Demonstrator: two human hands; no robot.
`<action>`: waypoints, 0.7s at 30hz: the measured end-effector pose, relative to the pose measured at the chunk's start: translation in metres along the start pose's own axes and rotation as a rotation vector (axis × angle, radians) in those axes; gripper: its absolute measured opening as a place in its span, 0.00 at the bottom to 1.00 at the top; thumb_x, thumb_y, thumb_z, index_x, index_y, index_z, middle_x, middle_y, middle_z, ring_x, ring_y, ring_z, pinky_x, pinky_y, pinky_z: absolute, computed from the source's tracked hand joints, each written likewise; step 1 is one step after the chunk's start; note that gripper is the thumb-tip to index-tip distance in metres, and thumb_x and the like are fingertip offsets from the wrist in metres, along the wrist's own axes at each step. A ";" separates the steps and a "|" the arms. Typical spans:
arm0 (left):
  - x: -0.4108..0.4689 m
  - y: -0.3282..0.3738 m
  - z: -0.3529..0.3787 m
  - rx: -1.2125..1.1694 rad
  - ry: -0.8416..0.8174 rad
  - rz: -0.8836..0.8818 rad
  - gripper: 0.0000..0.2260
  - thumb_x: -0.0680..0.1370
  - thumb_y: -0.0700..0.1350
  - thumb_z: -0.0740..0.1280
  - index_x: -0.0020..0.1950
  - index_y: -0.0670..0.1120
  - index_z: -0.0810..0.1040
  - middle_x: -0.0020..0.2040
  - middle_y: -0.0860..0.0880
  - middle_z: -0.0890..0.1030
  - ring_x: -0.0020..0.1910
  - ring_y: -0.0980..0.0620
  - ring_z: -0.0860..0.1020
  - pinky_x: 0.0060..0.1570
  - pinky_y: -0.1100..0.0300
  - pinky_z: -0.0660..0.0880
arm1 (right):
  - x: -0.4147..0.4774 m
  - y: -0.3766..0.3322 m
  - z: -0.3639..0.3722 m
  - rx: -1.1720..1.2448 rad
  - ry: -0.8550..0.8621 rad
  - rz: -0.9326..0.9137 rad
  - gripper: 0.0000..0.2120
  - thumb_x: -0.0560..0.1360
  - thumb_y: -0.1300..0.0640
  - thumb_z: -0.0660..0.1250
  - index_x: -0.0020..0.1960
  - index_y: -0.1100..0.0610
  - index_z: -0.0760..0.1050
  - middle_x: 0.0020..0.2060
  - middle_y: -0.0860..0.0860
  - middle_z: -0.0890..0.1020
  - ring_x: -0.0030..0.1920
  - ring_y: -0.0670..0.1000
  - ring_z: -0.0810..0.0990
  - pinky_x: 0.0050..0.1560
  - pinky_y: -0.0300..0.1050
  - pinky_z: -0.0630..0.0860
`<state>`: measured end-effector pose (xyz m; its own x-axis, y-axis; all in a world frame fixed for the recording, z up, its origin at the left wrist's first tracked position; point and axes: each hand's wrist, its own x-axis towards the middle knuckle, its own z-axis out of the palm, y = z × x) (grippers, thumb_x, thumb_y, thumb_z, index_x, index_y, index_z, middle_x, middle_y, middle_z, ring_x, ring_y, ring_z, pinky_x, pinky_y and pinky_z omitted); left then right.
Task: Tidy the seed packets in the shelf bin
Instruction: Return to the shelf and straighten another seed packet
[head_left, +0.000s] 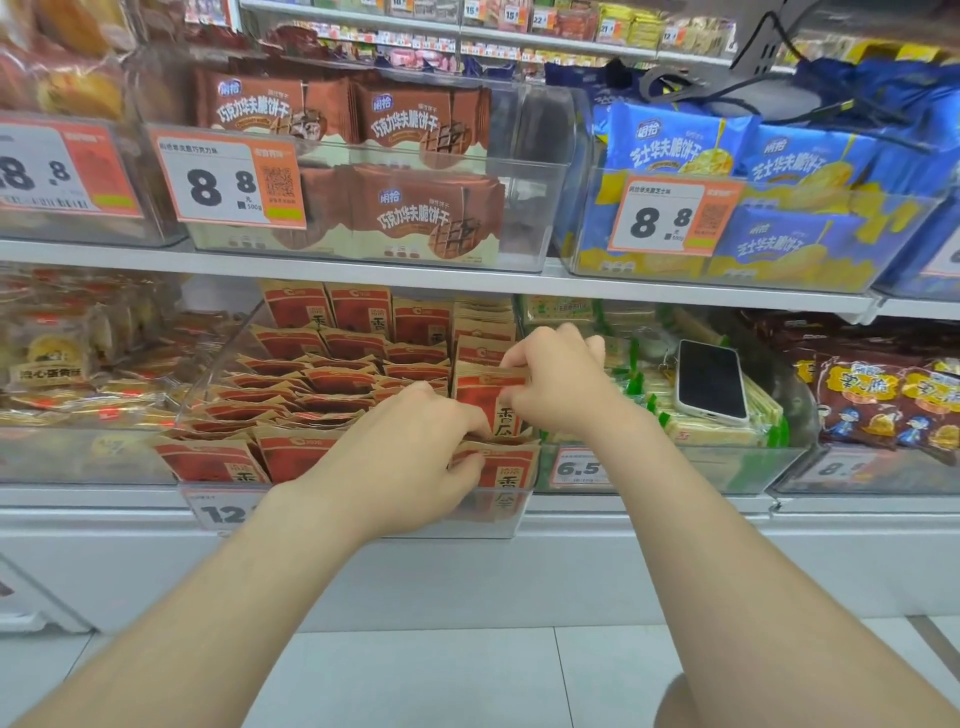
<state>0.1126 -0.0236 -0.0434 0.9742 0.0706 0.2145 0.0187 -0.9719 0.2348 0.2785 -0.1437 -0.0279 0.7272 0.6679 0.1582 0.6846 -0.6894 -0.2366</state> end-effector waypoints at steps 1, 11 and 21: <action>-0.001 0.001 -0.001 -0.013 0.003 -0.001 0.12 0.83 0.54 0.65 0.65 0.58 0.82 0.53 0.59 0.85 0.57 0.53 0.75 0.56 0.48 0.80 | -0.002 0.001 -0.002 0.041 0.033 -0.022 0.12 0.78 0.52 0.73 0.62 0.47 0.83 0.57 0.48 0.84 0.65 0.58 0.74 0.63 0.54 0.65; -0.008 0.013 -0.030 -0.262 0.194 -0.174 0.11 0.79 0.50 0.66 0.57 0.57 0.86 0.51 0.62 0.85 0.52 0.60 0.82 0.56 0.51 0.82 | -0.048 0.004 -0.040 0.459 0.752 -0.297 0.06 0.78 0.61 0.75 0.53 0.56 0.80 0.41 0.46 0.82 0.40 0.47 0.80 0.44 0.45 0.79; -0.004 0.094 -0.032 -0.569 0.689 0.093 0.06 0.84 0.44 0.67 0.61 0.46 0.75 0.56 0.49 0.79 0.57 0.48 0.78 0.58 0.55 0.75 | -0.105 -0.018 -0.080 0.726 0.915 -0.248 0.06 0.82 0.62 0.69 0.49 0.57 0.72 0.34 0.47 0.79 0.33 0.47 0.77 0.37 0.43 0.74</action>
<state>0.1030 -0.1079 0.0084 0.6118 0.2942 0.7343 -0.3462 -0.7351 0.5829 0.1940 -0.2241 0.0364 0.5455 0.1102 0.8309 0.8380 -0.0538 -0.5430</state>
